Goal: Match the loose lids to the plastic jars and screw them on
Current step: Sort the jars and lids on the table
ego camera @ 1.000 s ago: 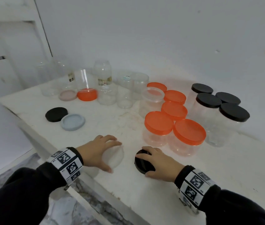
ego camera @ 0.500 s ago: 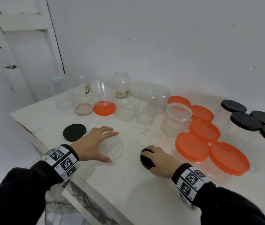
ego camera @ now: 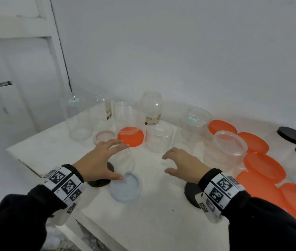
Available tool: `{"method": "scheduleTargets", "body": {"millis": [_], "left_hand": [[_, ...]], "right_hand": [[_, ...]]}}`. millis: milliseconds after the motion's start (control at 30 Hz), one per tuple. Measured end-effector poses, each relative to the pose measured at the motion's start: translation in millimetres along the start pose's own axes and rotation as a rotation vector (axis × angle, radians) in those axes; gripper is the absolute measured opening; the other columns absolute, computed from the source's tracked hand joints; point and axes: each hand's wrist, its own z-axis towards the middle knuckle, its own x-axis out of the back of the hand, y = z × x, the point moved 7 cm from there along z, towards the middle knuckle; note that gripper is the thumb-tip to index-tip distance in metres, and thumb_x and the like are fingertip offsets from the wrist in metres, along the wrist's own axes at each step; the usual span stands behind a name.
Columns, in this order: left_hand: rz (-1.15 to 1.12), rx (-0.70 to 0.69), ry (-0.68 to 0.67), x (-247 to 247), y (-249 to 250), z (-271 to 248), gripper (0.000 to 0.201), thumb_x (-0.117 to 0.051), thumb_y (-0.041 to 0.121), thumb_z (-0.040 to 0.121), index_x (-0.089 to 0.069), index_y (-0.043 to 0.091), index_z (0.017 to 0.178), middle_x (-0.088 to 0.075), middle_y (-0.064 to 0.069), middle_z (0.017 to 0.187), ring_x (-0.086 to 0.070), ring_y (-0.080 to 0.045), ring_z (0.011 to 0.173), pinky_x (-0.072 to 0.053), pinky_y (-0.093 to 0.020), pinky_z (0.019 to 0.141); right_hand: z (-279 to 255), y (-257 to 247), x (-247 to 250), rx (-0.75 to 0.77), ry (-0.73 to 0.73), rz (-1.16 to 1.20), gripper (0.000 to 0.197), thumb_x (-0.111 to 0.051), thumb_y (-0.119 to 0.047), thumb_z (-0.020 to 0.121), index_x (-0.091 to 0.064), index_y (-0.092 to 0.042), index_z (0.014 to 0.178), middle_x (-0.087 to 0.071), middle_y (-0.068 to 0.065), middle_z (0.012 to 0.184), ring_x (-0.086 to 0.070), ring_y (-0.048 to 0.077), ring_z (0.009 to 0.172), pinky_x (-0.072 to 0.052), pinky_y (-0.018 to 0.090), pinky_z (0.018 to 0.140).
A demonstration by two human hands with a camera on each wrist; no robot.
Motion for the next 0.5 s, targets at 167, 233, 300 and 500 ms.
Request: {"method": "scheduleTargets", "body": {"millis": [167,233,300,500], "left_hand": [[-0.043,0.057,0.072,31,-42,-14,0.091,-0.056,0.073,0.049,-0.018,0.056,0.13,-0.022,0.019,0.144,-0.021,-0.009,0.128,-0.03,-0.029,0.104],[-0.045,0.084,0.108,43,-60,-22,0.093,-0.057,0.073,0.049,-0.02,0.054,0.133,-0.022,0.017,0.145,-0.022,-0.01,0.129,-0.03,-0.03,0.105],[-0.04,0.106,0.141,54,-75,-32,0.093,-0.057,0.074,0.05,-0.019,0.054,0.133,-0.022,0.016,0.146,-0.023,-0.01,0.129,-0.028,-0.029,0.104],[-0.065,0.183,0.232,80,-113,-62,0.09,-0.057,0.074,0.052,-0.018,0.057,0.131,-0.021,0.017,0.147,-0.02,-0.006,0.131,-0.023,-0.025,0.104]], "right_hand": [[69,-46,37,0.104,0.094,0.04,0.042,-0.061,-0.032,0.088,-0.052,-0.019,0.127,-0.049,-0.001,0.13,-0.045,0.016,0.119,-0.04,0.036,0.099],[99,-63,51,0.114,0.107,0.054,0.042,-0.063,-0.029,0.086,-0.053,-0.017,0.126,-0.05,0.002,0.127,-0.047,0.018,0.115,-0.041,0.036,0.098],[127,-75,62,0.112,0.113,0.05,0.044,-0.064,-0.028,0.086,-0.052,-0.016,0.126,-0.048,0.003,0.129,-0.047,0.019,0.116,-0.039,0.034,0.098],[202,-96,80,0.112,0.111,-0.062,0.062,-0.07,-0.037,0.08,-0.045,-0.016,0.133,-0.036,0.005,0.142,-0.035,0.023,0.129,-0.035,0.042,0.105]]}}
